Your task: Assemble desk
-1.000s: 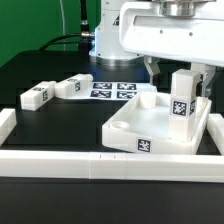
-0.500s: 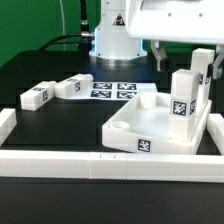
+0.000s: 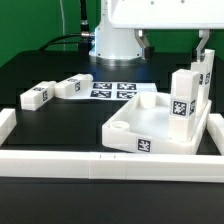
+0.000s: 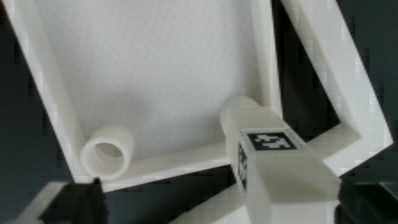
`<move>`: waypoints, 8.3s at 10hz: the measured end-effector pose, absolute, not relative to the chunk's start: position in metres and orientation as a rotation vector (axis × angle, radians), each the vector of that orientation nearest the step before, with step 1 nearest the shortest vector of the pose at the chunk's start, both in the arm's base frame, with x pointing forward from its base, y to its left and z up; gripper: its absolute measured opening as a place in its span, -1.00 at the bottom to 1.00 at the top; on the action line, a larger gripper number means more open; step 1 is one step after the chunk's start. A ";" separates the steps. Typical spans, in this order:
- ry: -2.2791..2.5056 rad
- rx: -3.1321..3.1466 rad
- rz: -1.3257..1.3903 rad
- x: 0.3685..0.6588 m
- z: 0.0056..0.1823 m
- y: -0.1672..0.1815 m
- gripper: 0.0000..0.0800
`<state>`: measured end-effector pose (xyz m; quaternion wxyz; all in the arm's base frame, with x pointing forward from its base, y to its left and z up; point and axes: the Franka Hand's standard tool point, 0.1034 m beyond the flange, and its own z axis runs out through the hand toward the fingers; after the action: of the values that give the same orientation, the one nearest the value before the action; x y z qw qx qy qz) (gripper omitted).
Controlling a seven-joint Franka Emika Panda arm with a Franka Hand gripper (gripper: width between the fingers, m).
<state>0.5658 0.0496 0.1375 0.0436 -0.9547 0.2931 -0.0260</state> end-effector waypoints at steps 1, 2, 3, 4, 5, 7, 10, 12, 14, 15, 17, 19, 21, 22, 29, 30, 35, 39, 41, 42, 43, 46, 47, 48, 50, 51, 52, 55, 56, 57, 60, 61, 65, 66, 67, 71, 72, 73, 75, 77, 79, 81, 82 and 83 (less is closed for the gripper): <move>0.862 -2.930 -0.081 0.565 0.137 0.048 0.62; 0.718 -2.972 -0.096 0.559 0.136 0.040 0.62; 0.546 -3.019 -0.118 0.549 0.132 0.019 0.62; 0.456 -3.045 -0.143 0.543 0.125 0.003 0.62; 0.455 -3.059 -0.173 0.538 0.113 -0.008 0.62; 0.484 -3.063 -0.192 0.539 0.105 -0.007 0.62; 0.400 -3.105 -0.240 0.532 0.083 -0.019 0.62; 0.402 -3.127 -0.208 0.523 0.062 -0.026 0.62; 0.412 -3.137 -0.220 0.520 0.052 -0.030 0.62; 0.409 -3.145 -0.216 0.519 0.044 -0.031 0.62; 0.407 -3.159 -0.213 0.515 0.032 -0.033 0.62; 0.408 -3.159 -0.214 0.516 0.032 -0.033 0.62; 0.403 -3.160 -0.214 0.516 0.032 -0.034 0.62; 0.379 -3.164 -0.214 0.516 0.033 -0.036 0.62; 0.380 -3.128 0.040 0.514 0.034 -0.028 0.62; 0.424 -3.122 0.041 0.514 0.034 -0.021 0.62; 0.417 -3.103 0.202 0.510 0.029 -0.018 0.62; 0.419 -3.117 0.196 0.507 0.017 -0.022 0.56; 0.418 -3.120 0.196 0.506 0.014 -0.022 0.11; 0.419 -3.119 0.197 0.506 0.014 -0.022 -0.34; 0.420 -3.120 0.196 0.506 0.014 -0.023 -0.34; 0.419 -3.120 0.189 0.507 0.015 -0.024 -0.85; 0.419 -3.120 0.189 0.507 0.015 -0.024 -0.85; 0.419 -3.120 0.189 0.507 0.015 -0.024 -0.85; 0.419 -3.120 0.189 0.507 0.015 -0.024 -0.85; 0.419 -3.120 0.189 0.507 0.015 -0.024 -0.85; 0.419 -3.120 0.189 0.507 0.015 -0.024 -0.85; 0.372 -3.124 0.187 0.507 0.015 -0.024 -0.85; 0.373 -3.124 0.187 0.507 0.015 -0.024 -0.85; 0.302 -3.131 0.186 0.507 0.015 -0.024 -0.85; -0.095 -3.133 0.184 0.508 0.015 -0.028 -0.85; -0.239 -3.125 0.180 0.509 0.015 -0.032 -0.85; -0.765 -3.045 0.162 0.526 0.016 -0.054 -0.85; -0.874 -3.017 0.172 0.525 0.015 -0.055 -0.85; -0.947 -2.995 0.176 0.524 0.015 -0.057 -0.85; -1.498 -2.789 0.192 0.540 0.015 -0.054 -0.85; -1.721 -2.662 0.164 0.550 0.015 -0.043 -0.85; -1.806 -2.613 0.158 0.558 0.015 -0.030 -0.85; -1.964 -2.504 0.160 0.564 0.015 -0.025 -0.85; -2.106 -2.395 0.183 0.564 0.015 -0.031 -0.85; -2.094 -2.407 0.182 0.564 0.015 -0.030 -0.85; -2.125 -2.387 0.147 0.576 0.015 0.001 -0.85; -2.147 -2.374 0.133 0.583 0.016 0.008 -0.85; -2.160 -2.355 0.141 0.588 0.016 0.015 -0.85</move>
Offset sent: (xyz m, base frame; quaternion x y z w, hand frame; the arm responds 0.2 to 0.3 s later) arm -0.0311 -0.0587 -0.0184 0.0383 0.0136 -0.1864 0.9816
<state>0.5883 0.0150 0.0155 -0.0285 -0.7359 -0.6750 0.0442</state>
